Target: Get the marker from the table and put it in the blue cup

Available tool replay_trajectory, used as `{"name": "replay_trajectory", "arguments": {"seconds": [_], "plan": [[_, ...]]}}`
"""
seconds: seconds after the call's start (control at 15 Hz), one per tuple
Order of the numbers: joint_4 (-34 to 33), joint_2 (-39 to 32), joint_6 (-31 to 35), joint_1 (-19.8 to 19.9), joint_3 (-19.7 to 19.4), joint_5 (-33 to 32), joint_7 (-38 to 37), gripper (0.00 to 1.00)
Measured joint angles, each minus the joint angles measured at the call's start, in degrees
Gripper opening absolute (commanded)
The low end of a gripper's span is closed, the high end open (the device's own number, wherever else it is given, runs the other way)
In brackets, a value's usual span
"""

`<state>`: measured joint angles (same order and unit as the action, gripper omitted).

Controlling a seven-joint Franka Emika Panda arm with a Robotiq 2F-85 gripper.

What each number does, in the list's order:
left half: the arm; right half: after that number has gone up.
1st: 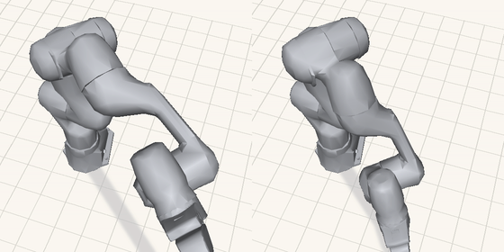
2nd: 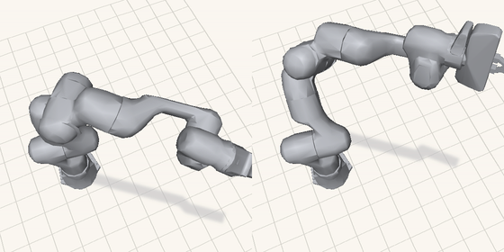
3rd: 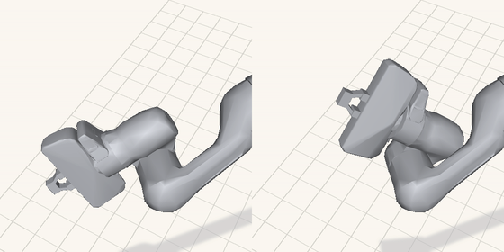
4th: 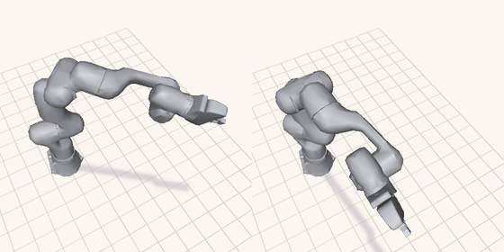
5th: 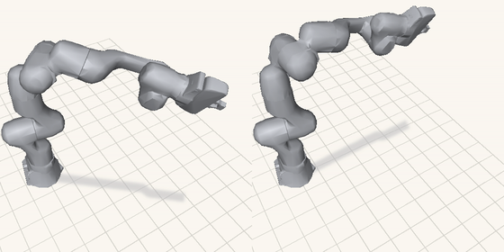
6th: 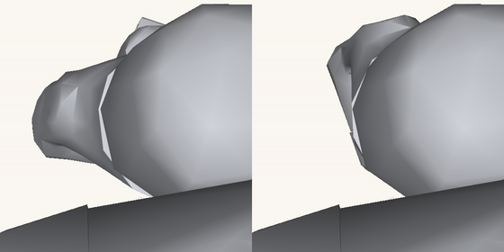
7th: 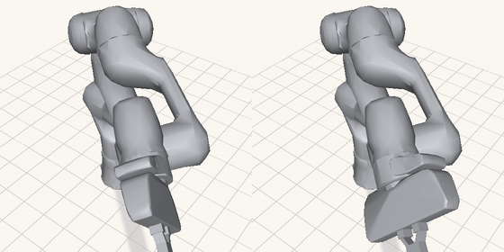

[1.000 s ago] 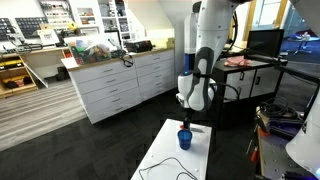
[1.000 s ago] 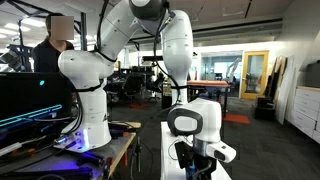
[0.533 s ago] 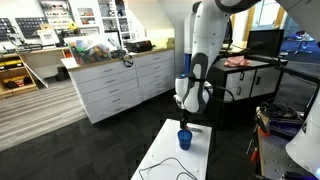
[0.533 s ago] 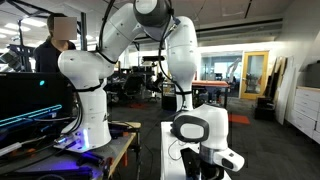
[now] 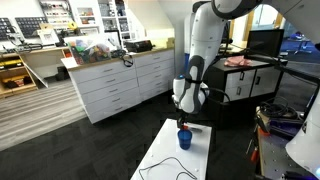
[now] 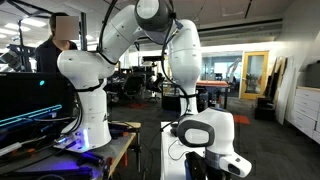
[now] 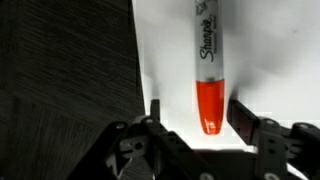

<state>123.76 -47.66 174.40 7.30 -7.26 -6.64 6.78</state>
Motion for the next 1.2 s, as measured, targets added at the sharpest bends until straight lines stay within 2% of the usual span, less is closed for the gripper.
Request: {"name": "replay_trajectory", "arguments": {"seconds": [0.4,0.53,0.8,1.2], "plan": [[-0.96,0.09,0.00,2.16,2.45,2.64,-0.11,0.04],[-0.96,0.27,0.00,3.54,3.73,3.83,-0.14,0.07],[-0.91,0.47,0.00,6.33,5.81,5.19,-0.14,0.07],[-0.91,0.50,0.00,6.97,7.14,5.91,-0.17,0.07]]}}
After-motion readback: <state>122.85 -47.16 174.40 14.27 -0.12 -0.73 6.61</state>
